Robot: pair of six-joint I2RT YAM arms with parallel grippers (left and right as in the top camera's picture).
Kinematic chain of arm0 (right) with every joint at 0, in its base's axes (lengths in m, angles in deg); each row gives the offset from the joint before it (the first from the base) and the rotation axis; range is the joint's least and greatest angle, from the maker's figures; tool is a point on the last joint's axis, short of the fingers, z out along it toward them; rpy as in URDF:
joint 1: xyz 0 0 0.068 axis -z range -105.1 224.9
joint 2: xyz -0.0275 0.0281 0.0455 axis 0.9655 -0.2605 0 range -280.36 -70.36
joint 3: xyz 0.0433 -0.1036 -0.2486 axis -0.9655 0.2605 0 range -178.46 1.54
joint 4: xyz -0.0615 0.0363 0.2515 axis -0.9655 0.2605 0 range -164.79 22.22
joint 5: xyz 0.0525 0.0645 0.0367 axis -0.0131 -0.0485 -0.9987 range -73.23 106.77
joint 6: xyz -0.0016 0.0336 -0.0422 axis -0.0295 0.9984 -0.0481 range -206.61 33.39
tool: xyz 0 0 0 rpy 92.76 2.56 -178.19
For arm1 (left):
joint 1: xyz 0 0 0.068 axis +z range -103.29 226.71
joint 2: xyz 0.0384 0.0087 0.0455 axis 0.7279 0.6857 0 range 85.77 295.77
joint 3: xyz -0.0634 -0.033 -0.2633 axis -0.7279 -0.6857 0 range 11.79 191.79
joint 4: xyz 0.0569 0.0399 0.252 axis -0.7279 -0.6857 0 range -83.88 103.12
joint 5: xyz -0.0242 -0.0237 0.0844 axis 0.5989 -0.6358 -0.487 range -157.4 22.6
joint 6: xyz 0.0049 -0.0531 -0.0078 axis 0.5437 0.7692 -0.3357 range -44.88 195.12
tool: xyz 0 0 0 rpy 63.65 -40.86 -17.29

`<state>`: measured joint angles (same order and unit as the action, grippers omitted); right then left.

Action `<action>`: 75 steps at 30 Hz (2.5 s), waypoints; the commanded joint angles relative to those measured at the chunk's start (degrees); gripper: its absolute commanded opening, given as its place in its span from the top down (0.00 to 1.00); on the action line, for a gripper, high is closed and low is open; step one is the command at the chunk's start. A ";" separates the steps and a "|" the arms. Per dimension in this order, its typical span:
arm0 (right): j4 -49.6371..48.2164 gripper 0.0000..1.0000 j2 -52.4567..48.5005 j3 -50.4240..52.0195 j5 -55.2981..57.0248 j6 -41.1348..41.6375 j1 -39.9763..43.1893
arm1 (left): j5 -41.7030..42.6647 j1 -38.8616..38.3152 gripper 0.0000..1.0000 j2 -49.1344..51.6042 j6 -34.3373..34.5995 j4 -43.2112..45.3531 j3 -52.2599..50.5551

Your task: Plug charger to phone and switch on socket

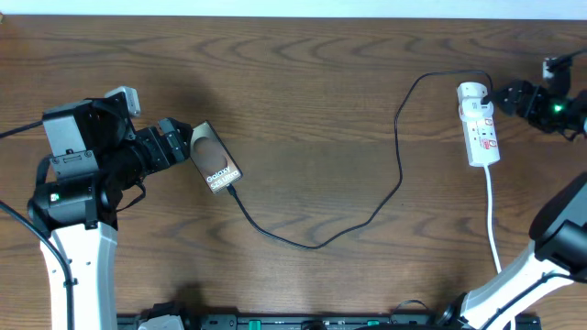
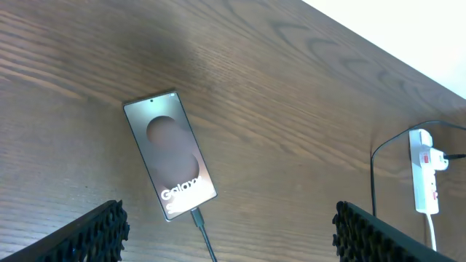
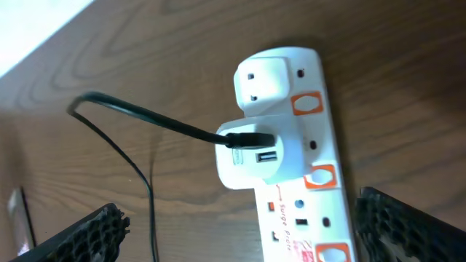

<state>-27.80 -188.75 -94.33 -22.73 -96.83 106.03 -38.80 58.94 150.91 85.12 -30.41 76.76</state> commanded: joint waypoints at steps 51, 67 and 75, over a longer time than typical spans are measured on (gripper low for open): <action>-0.26 0.01 -7.54 -0.42 8.59 1.84 -6.51 | 0.72 0.17 0.11 3.39 -1.42 -1.40 0.07; -2.21 0.01 -8.00 -0.42 8.52 4.13 -10.88 | 0.72 0.17 0.10 3.39 -1.42 -1.44 0.07; -2.19 0.01 -8.00 -0.42 8.66 5.46 -11.10 | 0.72 0.17 0.11 3.39 -1.42 -1.46 0.07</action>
<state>-30.54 -195.74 -94.95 -10.17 -92.89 97.10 -38.80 58.94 154.04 85.10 -31.72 76.76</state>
